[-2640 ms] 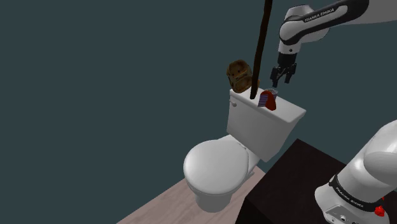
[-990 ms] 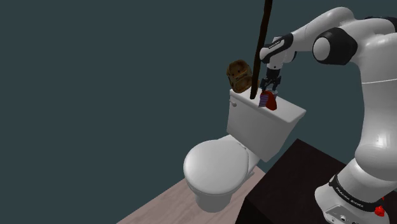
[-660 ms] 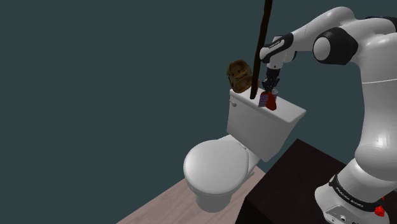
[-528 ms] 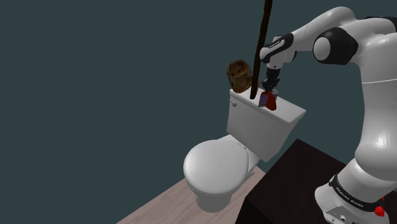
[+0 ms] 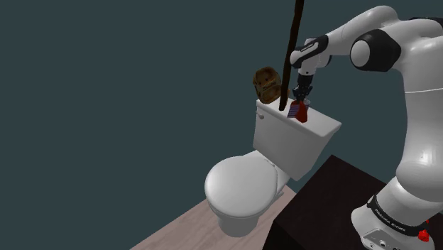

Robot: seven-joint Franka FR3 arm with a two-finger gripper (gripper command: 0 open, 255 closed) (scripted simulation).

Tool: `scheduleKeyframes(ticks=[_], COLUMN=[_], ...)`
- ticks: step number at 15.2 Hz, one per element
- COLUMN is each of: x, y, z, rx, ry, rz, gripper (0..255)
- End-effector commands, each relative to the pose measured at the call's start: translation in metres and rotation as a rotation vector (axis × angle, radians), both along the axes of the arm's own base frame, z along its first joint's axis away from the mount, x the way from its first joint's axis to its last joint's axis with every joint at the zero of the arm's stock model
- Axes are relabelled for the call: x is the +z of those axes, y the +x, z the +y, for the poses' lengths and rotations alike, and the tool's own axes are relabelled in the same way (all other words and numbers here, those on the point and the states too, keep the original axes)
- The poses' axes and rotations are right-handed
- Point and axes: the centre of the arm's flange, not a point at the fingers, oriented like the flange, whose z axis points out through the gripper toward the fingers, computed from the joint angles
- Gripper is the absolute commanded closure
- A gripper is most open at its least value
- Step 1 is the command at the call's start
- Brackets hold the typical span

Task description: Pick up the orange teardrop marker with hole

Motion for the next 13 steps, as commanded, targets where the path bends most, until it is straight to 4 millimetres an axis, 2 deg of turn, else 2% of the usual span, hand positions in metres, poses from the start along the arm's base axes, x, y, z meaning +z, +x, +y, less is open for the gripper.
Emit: scheduleKeyframes(ticks=[1, 11, 13], x=[0.01, 0.063, 0.064], y=[0.0, 0.0, 0.0], z=[0.0, 0.0, 0.0], rx=[0.0, 0.0, 0.0], ry=[0.0, 0.0, 0.0], rz=[0.0, 0.0, 0.0], gripper=[255, 255, 255])
